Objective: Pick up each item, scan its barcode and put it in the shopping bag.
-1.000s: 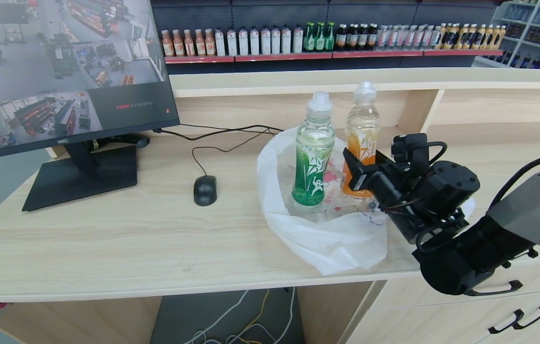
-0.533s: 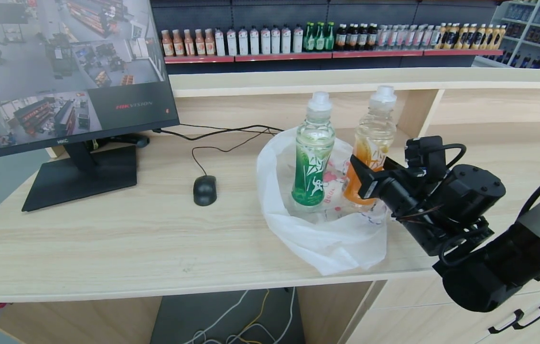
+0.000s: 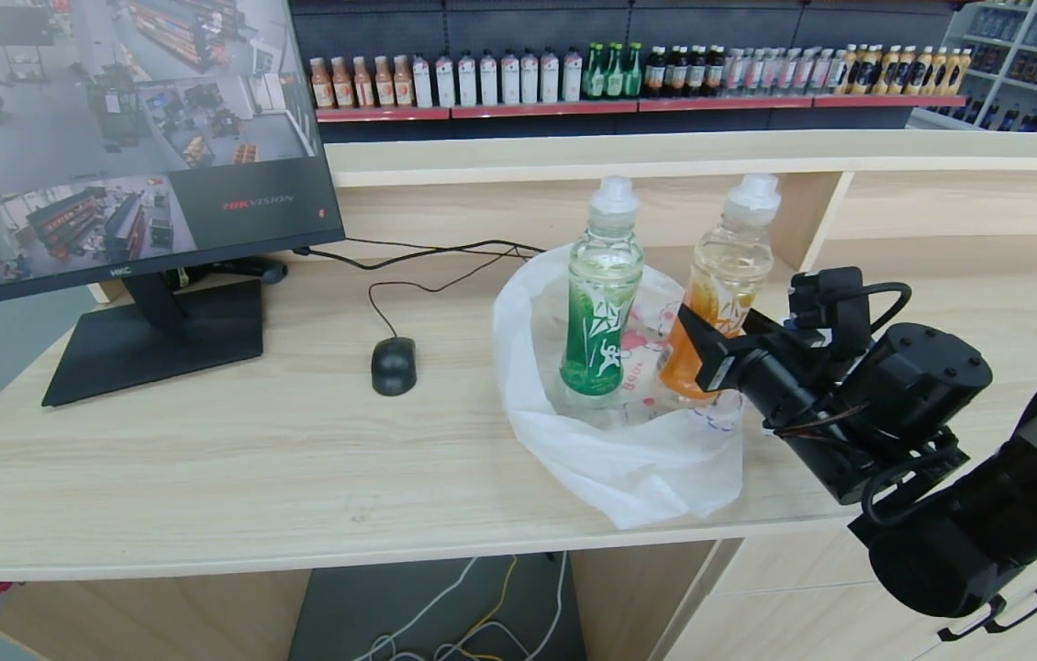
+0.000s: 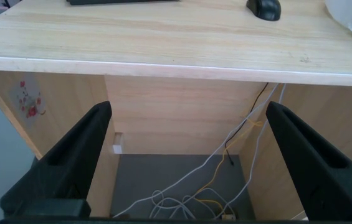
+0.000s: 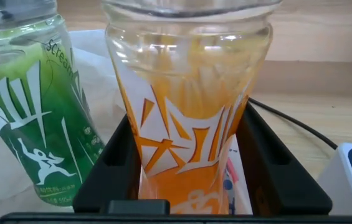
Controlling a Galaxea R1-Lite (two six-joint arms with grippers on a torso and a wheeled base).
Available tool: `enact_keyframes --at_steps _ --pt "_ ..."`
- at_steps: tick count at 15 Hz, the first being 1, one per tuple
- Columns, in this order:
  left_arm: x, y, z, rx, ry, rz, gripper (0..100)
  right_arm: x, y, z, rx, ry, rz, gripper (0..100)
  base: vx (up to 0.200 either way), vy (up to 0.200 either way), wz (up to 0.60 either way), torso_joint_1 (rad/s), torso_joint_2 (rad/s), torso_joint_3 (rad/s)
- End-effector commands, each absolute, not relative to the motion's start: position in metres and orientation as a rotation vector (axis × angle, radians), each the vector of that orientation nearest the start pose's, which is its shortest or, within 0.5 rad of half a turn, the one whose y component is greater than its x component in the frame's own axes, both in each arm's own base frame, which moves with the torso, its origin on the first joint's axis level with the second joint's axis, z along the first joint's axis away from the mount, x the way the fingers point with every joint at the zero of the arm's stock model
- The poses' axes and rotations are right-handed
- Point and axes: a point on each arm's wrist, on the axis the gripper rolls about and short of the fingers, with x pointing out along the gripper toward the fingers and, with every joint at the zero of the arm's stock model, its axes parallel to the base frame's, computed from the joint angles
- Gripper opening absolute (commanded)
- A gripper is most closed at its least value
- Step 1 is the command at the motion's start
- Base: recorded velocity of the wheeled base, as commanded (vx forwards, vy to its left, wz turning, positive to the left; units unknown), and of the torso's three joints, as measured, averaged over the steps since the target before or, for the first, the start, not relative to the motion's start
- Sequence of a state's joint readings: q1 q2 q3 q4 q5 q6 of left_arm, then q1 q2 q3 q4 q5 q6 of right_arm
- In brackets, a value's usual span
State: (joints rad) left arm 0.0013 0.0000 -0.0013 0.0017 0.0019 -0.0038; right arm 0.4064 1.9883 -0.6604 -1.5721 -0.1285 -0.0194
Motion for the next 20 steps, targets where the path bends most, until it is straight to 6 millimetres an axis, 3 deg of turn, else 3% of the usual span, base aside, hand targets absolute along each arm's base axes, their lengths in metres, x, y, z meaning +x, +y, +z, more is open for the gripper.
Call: enact_keyframes --at_steps 1,2,15,20 --pt "-0.023 0.000 0.075 -0.005 0.002 0.003 100 0.309 0.130 0.147 0.044 -0.236 0.274 0 0.000 0.000 0.00 0.000 0.00 0.000" --pt "-0.023 0.000 0.075 -0.005 0.002 0.005 100 0.309 0.130 0.148 0.045 -0.237 0.274 100 0.000 0.000 0.00 0.000 0.00 0.000" --pt "-0.023 0.000 0.076 -0.009 0.000 0.005 100 0.306 0.129 0.152 0.047 -0.248 0.274 100 0.000 0.000 0.00 0.000 0.00 0.000" --pt "-0.023 0.000 0.076 -0.009 0.000 0.003 100 0.270 0.122 0.165 0.050 -0.250 0.302 100 0.000 0.000 0.00 0.000 0.00 0.000"
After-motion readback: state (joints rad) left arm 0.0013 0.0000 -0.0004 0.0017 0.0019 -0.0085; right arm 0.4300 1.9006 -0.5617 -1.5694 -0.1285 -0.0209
